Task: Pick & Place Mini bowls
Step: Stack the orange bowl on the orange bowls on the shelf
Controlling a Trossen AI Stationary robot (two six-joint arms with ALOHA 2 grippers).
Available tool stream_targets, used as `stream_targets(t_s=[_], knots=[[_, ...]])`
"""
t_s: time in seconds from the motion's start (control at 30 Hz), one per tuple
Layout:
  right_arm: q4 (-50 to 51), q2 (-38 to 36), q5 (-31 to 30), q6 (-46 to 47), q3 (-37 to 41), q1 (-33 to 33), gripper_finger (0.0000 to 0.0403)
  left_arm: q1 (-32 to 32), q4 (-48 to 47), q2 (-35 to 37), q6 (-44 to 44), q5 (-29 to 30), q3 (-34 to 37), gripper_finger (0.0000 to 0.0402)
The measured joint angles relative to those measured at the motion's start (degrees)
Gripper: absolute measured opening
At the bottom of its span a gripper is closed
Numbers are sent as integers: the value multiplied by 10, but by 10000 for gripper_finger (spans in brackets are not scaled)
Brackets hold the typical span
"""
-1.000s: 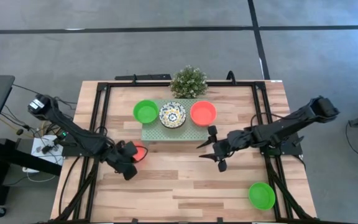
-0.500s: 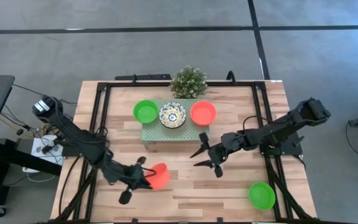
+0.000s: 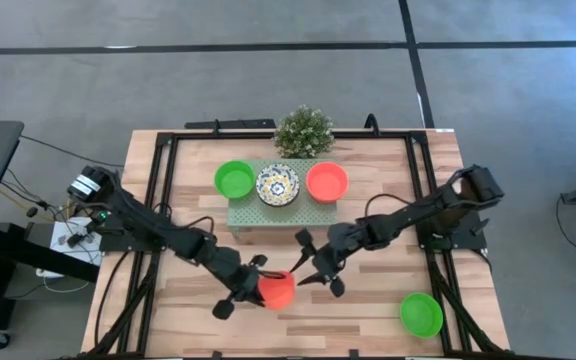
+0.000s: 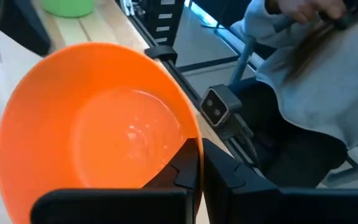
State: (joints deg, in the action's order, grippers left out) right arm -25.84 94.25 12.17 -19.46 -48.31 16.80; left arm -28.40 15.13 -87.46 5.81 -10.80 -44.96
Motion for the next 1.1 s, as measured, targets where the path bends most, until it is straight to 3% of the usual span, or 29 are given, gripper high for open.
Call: stream_targets(t_s=[0.1,0.33,0.53,0.73,0.97,1.1], knots=[[4,31,23,0,-22,-1,164,17,0,-1,-3,-20,0,9],[3,92,138,0,-65,-1,160,36,4,-1,-13,-52,0,9],[5,112,151,0,-83,0,132,35,6,0,-13,-49,0,13],[5,108,161,12,-84,4,71,36,12,1,-12,-41,0,32],[19,108,159,18,-83,5,15,37,35,2,-12,11,0,77],[24,109,153,47,-83,5,4,38,66,2,-11,26,-1,107]])
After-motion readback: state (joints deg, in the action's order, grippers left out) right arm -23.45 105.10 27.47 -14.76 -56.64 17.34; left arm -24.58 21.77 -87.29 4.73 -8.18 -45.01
